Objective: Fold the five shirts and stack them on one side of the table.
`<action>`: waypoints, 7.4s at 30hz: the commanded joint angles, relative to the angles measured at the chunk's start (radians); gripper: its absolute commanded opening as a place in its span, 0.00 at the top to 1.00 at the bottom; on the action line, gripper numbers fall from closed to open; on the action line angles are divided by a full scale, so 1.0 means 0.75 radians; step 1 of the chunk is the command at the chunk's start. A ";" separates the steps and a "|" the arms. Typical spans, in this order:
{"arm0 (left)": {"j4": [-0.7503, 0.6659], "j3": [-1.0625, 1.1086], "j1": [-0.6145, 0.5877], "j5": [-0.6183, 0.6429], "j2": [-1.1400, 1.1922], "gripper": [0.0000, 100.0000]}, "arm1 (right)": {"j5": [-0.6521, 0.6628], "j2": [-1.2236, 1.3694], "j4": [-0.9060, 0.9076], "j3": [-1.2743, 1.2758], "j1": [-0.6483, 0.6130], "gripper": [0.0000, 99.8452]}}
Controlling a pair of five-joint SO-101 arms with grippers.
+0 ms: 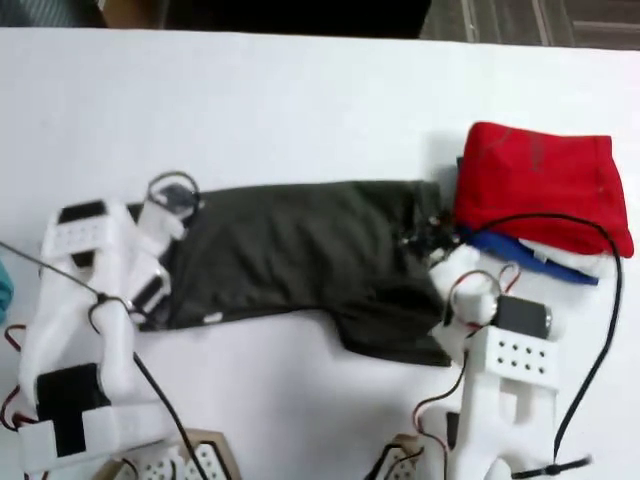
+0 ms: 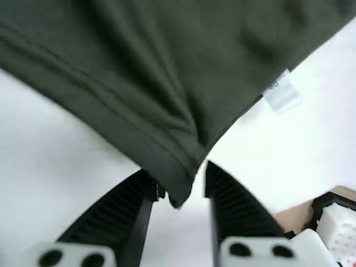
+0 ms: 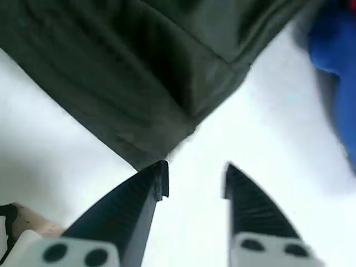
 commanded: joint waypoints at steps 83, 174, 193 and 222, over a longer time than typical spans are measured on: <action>-0.170 -0.392 -0.018 0.217 0.440 0.97 | -0.360 1.034 -0.056 -0.976 -0.410 0.98; -0.442 -0.120 0.117 0.397 0.434 0.97 | 0.035 1.006 -0.238 -0.147 -0.801 0.98; -0.442 -0.120 0.117 0.397 0.434 0.97 | 0.245 1.020 0.202 -1.013 -0.504 0.98; -0.442 -0.120 0.123 0.391 0.434 0.97 | 0.135 0.707 -0.056 -0.160 -0.652 0.83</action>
